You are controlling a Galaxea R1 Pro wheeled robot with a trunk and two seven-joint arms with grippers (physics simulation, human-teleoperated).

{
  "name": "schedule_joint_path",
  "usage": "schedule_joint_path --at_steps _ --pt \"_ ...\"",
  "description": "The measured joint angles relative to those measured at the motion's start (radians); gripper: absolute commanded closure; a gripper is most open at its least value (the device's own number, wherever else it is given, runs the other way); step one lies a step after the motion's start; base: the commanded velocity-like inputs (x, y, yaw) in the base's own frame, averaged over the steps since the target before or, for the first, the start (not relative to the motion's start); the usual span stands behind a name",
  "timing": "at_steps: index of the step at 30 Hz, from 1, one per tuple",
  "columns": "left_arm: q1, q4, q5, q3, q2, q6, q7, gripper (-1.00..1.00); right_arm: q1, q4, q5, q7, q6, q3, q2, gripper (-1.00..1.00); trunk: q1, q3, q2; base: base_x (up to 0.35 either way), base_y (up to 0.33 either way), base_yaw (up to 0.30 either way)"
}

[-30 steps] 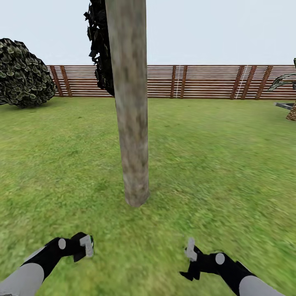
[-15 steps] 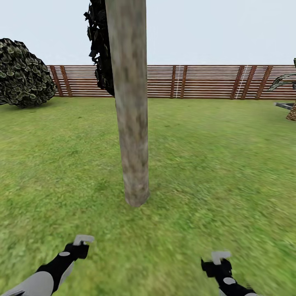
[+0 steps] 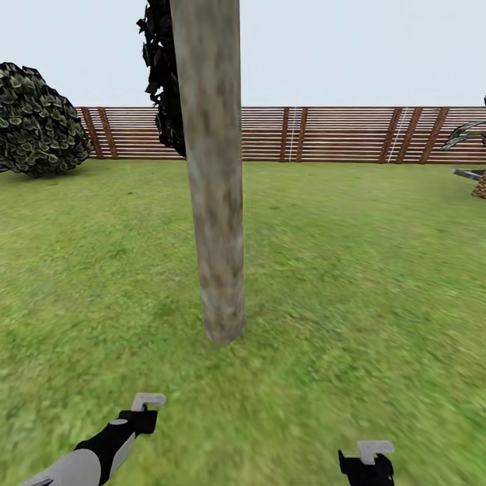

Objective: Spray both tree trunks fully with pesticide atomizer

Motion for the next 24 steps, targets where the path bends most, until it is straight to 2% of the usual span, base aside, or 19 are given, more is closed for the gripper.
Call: schedule_joint_path --at_steps 13,16,18,19,20,21,24 --pt "-0.014 -0.007 0.000 -0.002 -0.018 0.007 -0.004 1.00 0.001 -0.001 -0.001 -0.001 -0.001 -0.002 -0.002 -1.00 0.000 0.000 0.000 0.265 -0.153 0.000" --pt "-0.021 -0.013 -0.004 -0.008 -0.053 0.014 -0.002 1.00 0.001 -0.001 -0.001 -0.001 -0.001 -0.002 -0.004 -1.00 0.001 0.000 0.000 0.014 -0.258 0.000" --pt "-0.022 -0.034 -0.007 -0.008 -0.062 0.025 -0.002 1.00 0.001 -0.001 -0.001 -0.001 -0.001 -0.002 -0.003 -1.00 0.001 0.000 0.000 -0.170 -0.217 -0.080" --pt "-0.023 -0.079 -0.008 -0.005 -0.067 0.067 -0.001 1.00 0.001 -0.001 -0.001 -0.001 -0.001 -0.002 -0.001 -1.00 0.001 0.000 0.000 -0.038 0.000 0.000" --pt "-0.019 -0.169 -0.003 0.004 -0.076 0.128 -0.003 1.00 0.001 0.000 -0.001 -0.001 -0.001 -0.002 0.002 -1.00 0.001 0.000 0.000 -0.146 0.000 0.000" --pt "-0.022 -0.191 -0.004 0.004 -0.077 0.131 -0.003 1.00 0.001 0.000 -0.001 -0.001 -0.001 -0.002 0.003 -1.00 0.001 0.000 0.000 -0.213 0.000 0.000" --pt "-0.024 -0.189 -0.003 0.003 -0.077 0.131 -0.003 1.00 0.001 0.000 -0.001 -0.001 -0.001 -0.002 0.003 -1.00 0.001 0.000 0.000 -0.286 0.000 -0.002"
